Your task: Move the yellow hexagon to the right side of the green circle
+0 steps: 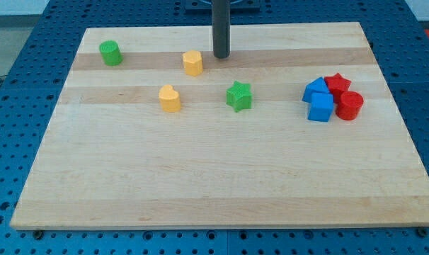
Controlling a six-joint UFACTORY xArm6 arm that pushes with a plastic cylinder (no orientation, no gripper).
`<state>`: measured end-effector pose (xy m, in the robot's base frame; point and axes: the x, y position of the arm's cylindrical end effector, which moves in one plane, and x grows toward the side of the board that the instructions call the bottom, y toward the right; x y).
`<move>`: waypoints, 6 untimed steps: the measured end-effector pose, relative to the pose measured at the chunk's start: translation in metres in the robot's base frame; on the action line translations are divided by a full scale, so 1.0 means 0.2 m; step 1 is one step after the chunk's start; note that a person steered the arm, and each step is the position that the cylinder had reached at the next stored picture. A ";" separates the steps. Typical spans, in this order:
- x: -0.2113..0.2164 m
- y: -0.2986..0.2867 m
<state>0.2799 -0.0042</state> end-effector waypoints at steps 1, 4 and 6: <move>0.20 -0.01; 0.31 -0.35; 0.20 -0.27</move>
